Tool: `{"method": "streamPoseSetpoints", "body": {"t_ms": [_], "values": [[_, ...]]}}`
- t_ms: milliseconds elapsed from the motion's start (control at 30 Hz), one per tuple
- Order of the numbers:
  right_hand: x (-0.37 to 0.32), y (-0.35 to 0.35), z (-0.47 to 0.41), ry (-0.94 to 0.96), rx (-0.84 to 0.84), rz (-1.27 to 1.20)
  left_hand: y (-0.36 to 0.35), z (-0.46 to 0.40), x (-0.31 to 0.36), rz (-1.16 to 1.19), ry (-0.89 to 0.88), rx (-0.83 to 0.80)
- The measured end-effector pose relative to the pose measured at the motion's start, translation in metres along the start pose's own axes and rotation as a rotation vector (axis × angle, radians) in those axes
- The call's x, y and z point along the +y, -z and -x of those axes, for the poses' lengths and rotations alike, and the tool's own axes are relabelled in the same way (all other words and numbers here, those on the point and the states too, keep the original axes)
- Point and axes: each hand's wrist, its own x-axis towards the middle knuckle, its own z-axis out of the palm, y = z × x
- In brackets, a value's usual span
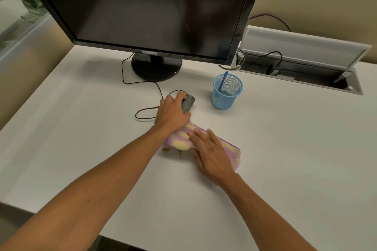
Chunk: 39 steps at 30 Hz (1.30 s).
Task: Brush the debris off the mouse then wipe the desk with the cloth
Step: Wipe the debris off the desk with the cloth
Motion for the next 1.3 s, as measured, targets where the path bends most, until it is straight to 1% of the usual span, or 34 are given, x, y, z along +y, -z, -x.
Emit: {"method": "streamPoseSetpoints", "body": {"t_ms": [67,133,233,300,333,400,467,600,700,800,900,967,1033,1100,1200,1300], "values": [[0.000,-0.006,0.000,-0.096,-0.047,0.046,-0.005,-0.001,0.002,-0.029,0.002,-0.017],[-0.004,-0.014,-0.001,-0.147,-0.084,0.058,-0.010,-0.001,0.003,-0.056,0.006,-0.028],[-0.014,-0.020,-0.001,-0.121,-0.116,0.017,-0.016,0.000,0.006,-0.063,0.014,-0.023],[-0.018,-0.019,0.003,-0.091,-0.103,-0.026,-0.019,0.000,0.007,-0.065,0.001,-0.012],[-0.018,-0.018,0.005,-0.108,-0.078,-0.062,-0.020,0.001,0.007,-0.065,-0.007,-0.009],[-0.018,-0.014,0.008,-0.192,-0.005,-0.118,-0.023,0.001,0.005,-0.060,-0.017,-0.001],[-0.018,-0.012,0.011,-0.261,0.007,-0.135,-0.023,0.001,0.003,-0.043,-0.004,0.006],[-0.017,-0.015,0.014,-0.265,-0.057,-0.130,-0.019,0.006,-0.010,0.070,0.030,0.002],[-0.022,-0.008,0.016,-0.267,-0.070,-0.215,-0.015,0.014,-0.035,0.227,0.029,0.012],[-0.025,-0.004,0.024,-0.318,-0.019,-0.317,-0.007,0.028,-0.065,0.324,-0.063,0.064],[-0.027,-0.006,0.031,-0.374,0.051,-0.360,0.002,0.049,-0.095,0.252,-0.162,0.168],[-0.031,-0.005,0.028,-0.388,0.068,-0.309,0.004,0.067,-0.118,0.146,-0.219,0.214],[-0.039,-0.004,0.021,-0.376,0.030,-0.221,0.003,0.086,-0.143,0.048,-0.239,0.260],[-0.047,-0.007,0.013,-0.358,-0.042,-0.144,0.003,0.102,-0.165,-0.041,-0.257,0.284],[-0.056,-0.019,0.010,-0.315,-0.103,-0.058,0.005,0.120,-0.188,-0.108,-0.273,0.252],[-0.066,-0.028,0.012,-0.308,-0.150,-0.067,0.002,0.133,-0.202,-0.100,-0.254,0.130]]}}
